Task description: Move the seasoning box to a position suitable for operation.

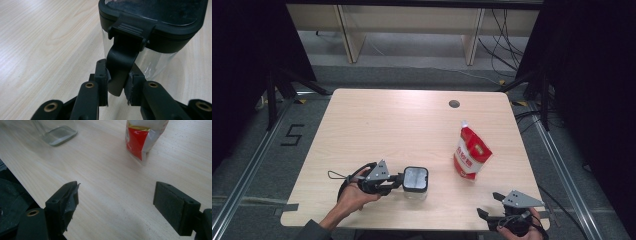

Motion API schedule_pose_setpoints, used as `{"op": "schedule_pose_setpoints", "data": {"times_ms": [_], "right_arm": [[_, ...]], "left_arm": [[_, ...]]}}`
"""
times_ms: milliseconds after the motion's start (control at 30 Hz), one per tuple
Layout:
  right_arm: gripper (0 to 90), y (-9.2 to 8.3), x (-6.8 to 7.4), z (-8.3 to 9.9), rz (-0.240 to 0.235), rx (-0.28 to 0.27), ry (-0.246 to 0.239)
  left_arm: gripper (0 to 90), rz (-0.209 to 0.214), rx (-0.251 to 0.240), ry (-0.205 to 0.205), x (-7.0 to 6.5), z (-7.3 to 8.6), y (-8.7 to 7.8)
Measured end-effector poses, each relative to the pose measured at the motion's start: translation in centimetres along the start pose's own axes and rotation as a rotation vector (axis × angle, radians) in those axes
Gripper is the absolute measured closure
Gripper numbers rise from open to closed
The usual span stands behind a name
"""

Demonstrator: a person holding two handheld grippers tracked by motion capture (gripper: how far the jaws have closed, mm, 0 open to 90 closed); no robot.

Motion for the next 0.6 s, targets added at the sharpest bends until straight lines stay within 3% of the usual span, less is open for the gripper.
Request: {"op": "schedule_pose_setpoints", "data": {"times_ms": [233, 267, 367, 400, 600], "right_arm": [[22.0, 0.1, 0.1, 0.0, -0.002, -0.004, 0.007], [22.0, 0.0, 0.3, 0.1, 0.003, 0.008, 0.025], [22.0, 0.1, 0.1, 0.0, -0.007, -0.001, 0.002], [22.0, 0.1, 0.1, 0.0, -0.003, 0.002, 0.002], [22.1, 0.0, 0.2, 0.0, 0.002, 0.008, 0.0]], "left_arm": [[73.8, 0.033, 0.017, 0.003, -1.5, -0.8, 0.4], [73.7, 0.044, 0.025, 0.01, -1.9, -0.9, 0.5], [73.6, 0.046, 0.023, 0.002, -2.5, -1.1, 0.7], [73.6, 0.051, 0.027, 0.021, -2.5, -1.2, 0.6], [73.4, 0.047, 0.028, 0.021, -2.7, -1.2, 0.6]]}}
Point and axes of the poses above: each handheld gripper's, and its own axes: y roughly forward along the jaws, z roughly out of its underside, x roughly to its left, the point moved 1 cm from there along y, roughly forward along the jaws, and after that the axes turned 4 degrees about -z, right-handed, at the moved point
